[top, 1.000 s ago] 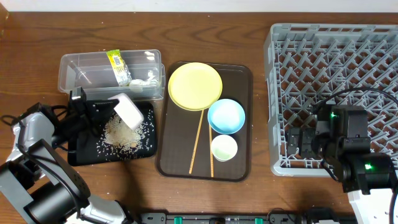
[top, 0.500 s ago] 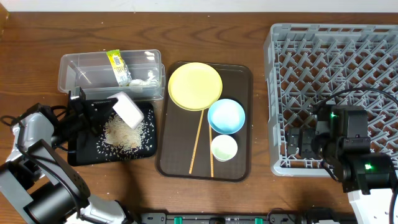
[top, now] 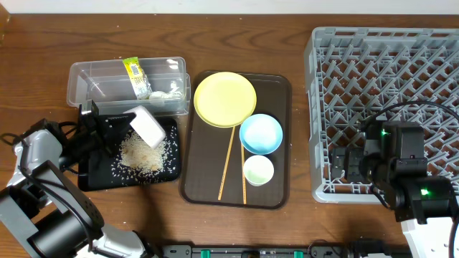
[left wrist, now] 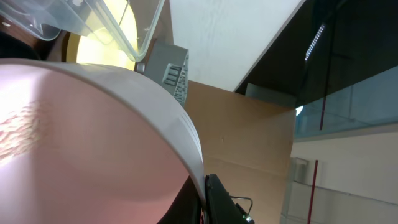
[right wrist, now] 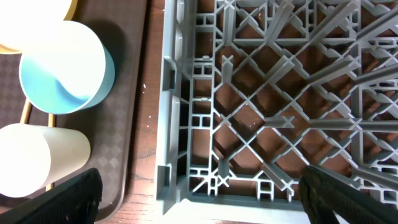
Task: Sort waste into correct bins and load items into the dishwasher rack
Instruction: 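Tip the pink bowl over the black tray to pour out the rice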
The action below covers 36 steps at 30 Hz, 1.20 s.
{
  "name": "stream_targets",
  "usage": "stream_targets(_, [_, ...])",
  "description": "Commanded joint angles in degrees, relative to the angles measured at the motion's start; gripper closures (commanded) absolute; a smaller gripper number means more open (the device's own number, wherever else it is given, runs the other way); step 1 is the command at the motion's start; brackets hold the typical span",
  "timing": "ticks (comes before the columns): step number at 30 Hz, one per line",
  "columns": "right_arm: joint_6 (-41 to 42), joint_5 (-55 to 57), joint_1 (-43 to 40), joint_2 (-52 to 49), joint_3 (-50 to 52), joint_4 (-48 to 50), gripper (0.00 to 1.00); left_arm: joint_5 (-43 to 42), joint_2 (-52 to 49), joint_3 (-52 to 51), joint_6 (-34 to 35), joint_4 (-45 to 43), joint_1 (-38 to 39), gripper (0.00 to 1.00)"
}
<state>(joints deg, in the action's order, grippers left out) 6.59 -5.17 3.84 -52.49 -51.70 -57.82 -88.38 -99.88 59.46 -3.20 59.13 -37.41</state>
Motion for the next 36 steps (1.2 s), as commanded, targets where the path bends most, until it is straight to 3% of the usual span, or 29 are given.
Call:
stream_targets(1, [0.6,-0.2,1.0,0.0,-1.1,-0.1,0.01,-0.9,-0.1,-0.2,-1.4,0.1,-0.3,0.94])
stream_targets(8, [0.6,-0.2,1.0,0.0,-1.1,-0.1,0.01,11.7,-0.1,-0.2,-1.9,-2.4,-0.3,0.94])
stream_targets(14, [0.6,-0.2,1.0,0.0,-1.1,-0.1,0.01,0.5,-0.1,-0.2,-9.7,-1.8,-0.3,0.94])
stream_targets(19, [0.6,-0.2,1.0,0.0,-1.1,-0.1,0.01,4.0,-0.1,-0.2,-8.2,-2.0,-0.3,0.94])
stream_targets(23, [0.6,-0.2,1.0,0.0,-1.1,-0.2,0.01,-1.1,-0.1,-0.2,-15.2,0.0,-0.3,0.94])
stream_targets(28, [0.6,-0.2,1.0,0.0,-1.1,-0.5,0.01,2.4,-0.1,-0.2,-13.1,-0.2,-0.3,0.94])
stream_targets(31, [0.6,-0.2,1.0,0.0,-1.1,-0.5,0.01,-1.1,0.0,-0.2,-19.2,2.3,-0.3,0.94])
stream_targets(36, [0.6,-0.2,1.0,0.0,-1.1,-0.5,0.01,0.1,0.0,-0.2,-18.9,2.2,-0.3,0.94])
